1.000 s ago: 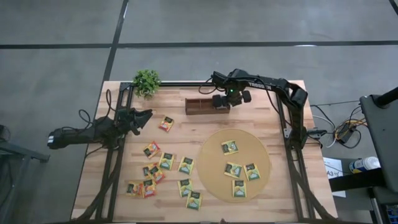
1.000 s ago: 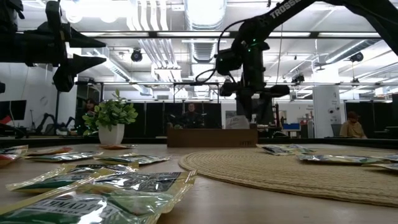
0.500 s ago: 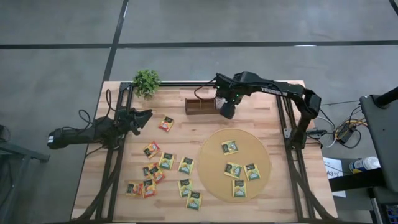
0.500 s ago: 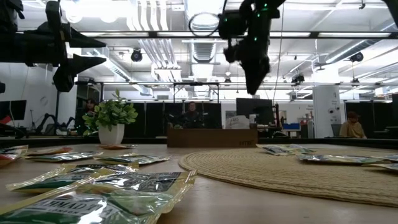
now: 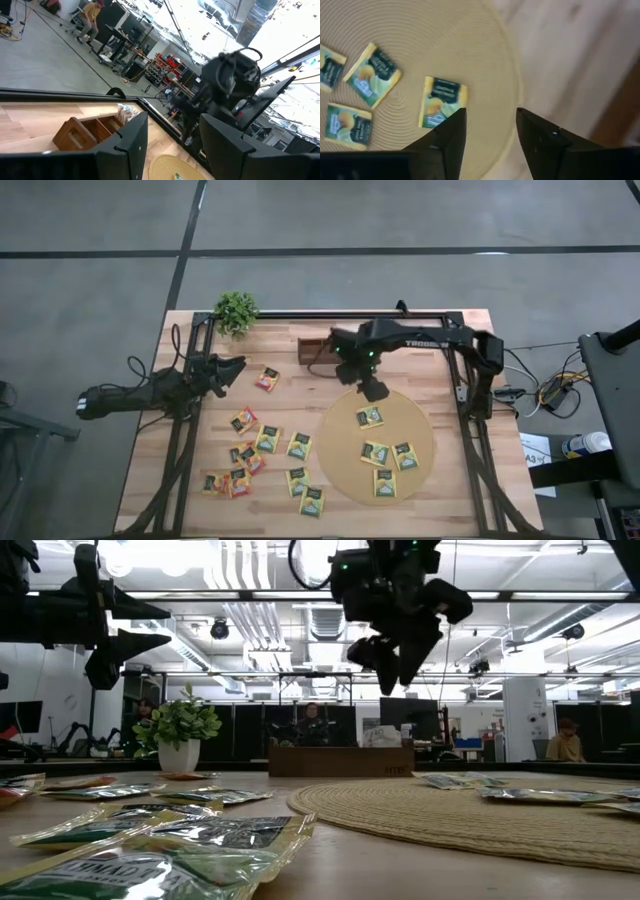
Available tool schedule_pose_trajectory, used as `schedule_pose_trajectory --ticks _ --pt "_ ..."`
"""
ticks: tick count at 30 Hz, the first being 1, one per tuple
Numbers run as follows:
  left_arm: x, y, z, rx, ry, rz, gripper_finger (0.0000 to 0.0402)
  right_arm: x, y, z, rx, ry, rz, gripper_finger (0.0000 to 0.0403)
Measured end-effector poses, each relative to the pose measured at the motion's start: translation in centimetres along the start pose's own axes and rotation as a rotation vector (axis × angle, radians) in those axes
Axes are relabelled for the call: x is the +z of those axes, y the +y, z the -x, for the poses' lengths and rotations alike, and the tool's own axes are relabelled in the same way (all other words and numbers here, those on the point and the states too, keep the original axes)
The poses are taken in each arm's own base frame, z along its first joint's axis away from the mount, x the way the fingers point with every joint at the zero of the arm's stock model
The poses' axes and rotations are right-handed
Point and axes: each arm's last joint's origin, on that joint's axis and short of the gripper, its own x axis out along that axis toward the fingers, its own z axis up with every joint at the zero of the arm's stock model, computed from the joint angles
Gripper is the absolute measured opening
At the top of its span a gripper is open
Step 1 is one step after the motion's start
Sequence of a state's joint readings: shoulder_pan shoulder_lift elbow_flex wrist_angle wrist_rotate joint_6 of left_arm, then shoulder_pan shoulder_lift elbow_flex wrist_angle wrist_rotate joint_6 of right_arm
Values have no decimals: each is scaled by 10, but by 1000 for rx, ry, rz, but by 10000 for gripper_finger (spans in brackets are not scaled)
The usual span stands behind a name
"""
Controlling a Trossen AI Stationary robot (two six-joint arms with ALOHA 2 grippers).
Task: Pick & Place Tea
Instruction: Put the yellow tea bag into the middle section of the wooden organizer
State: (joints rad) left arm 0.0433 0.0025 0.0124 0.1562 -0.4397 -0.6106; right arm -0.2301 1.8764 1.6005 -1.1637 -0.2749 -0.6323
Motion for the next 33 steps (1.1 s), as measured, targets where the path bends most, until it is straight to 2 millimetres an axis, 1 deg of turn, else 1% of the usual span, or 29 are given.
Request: schedule_pose_trajectory --ticks 4,10,17,33 --pt "0 0 0 0 0 0 174 8 3 -23 46 47 45 162" --pt "0 0 0 0 0 0 174 15 7 -53 99 111 60 152" --pt "0 0 0 -1 0 0 174 14 2 -78 148 163 42 142" --pt "0 0 0 0 0 21 174 11 -3 -105 228 188 15 123"
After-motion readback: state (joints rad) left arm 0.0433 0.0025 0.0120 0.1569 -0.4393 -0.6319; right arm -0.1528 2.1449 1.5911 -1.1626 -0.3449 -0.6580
